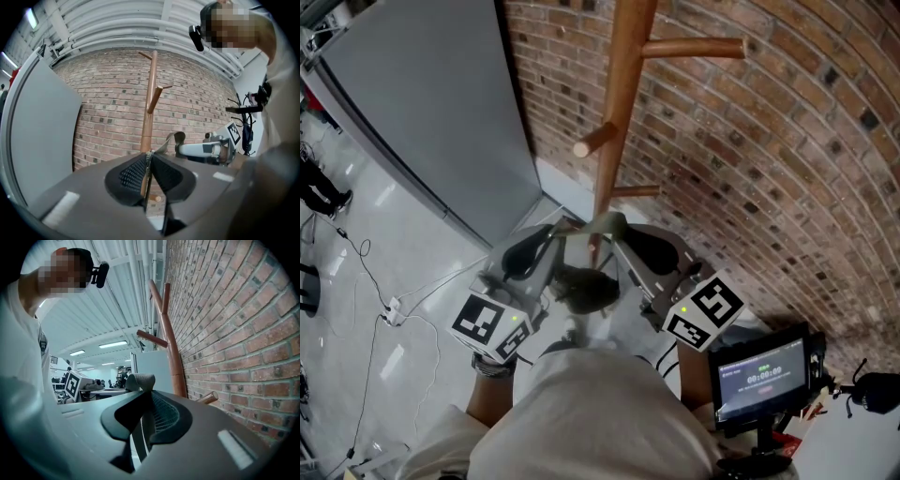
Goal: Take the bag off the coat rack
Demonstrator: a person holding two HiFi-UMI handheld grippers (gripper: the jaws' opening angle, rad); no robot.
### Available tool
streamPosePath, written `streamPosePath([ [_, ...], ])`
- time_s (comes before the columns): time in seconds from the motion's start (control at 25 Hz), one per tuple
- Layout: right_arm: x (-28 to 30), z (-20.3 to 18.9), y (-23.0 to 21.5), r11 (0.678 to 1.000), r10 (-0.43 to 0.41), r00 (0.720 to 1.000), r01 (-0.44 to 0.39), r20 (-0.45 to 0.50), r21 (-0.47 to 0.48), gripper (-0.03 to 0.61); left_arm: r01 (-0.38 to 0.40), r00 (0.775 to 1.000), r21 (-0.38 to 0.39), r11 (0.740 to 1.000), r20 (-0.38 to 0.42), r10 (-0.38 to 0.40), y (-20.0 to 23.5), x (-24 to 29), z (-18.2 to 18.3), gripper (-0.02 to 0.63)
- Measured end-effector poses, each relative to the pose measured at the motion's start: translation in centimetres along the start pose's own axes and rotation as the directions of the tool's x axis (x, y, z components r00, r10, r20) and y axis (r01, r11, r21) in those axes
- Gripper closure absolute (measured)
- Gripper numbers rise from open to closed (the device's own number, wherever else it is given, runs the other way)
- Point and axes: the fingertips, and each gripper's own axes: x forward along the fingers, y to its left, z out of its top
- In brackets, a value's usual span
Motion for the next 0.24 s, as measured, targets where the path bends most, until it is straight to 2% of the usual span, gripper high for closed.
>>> streamPosePath([
  [0.24,0.19,-0.11,-0.14,1.000,0.008,1.000,-0.008,0.010,0.029,0.537,0.004,1.000,-0.001,1.000,-0.004,-0.004,0.18,0.12,-0.30,0.572],
])
